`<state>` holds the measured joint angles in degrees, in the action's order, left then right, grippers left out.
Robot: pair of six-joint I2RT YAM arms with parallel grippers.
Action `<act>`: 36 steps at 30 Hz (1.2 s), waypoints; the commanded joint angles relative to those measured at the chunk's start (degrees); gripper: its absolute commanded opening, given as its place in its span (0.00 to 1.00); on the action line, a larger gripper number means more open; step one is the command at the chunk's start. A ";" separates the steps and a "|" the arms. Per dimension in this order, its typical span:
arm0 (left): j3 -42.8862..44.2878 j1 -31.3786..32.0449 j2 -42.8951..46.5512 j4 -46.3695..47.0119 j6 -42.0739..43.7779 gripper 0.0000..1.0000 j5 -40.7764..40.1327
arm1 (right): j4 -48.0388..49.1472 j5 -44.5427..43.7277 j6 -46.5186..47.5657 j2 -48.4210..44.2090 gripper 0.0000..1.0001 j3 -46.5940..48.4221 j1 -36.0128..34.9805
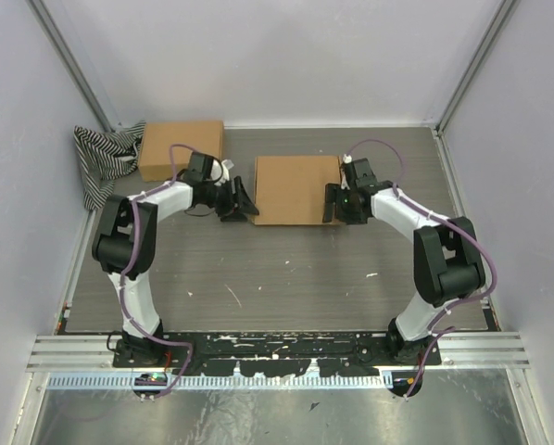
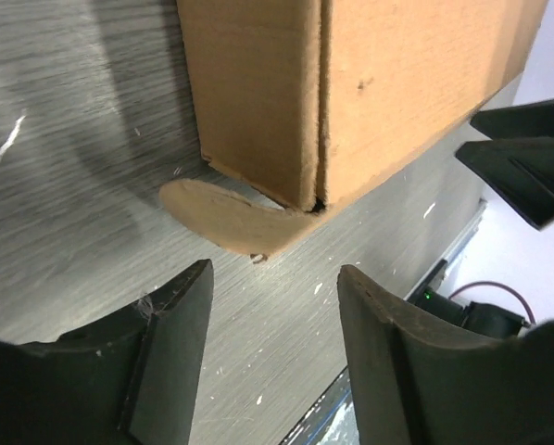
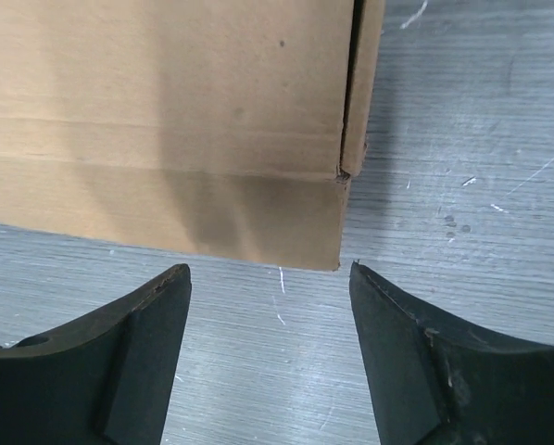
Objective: Fold the paper box
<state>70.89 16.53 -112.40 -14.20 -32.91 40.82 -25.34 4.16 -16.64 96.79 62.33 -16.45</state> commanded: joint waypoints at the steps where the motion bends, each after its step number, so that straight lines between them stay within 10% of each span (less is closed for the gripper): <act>1: -0.88 0.24 7.43 -2.60 3.48 0.66 -9.51 | 1.75 -0.08 0.60 -6.03 0.76 1.00 -0.26; 36: -6.29 6.72 3.66 14.02 6.90 0.69 -16.44 | 10.59 5.91 1.25 -2.93 0.78 -3.84 1.29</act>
<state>65.49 22.76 -107.46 -4.56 -25.93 22.59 -18.00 7.42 -16.34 94.28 58.83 -15.59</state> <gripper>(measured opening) 0.697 0.784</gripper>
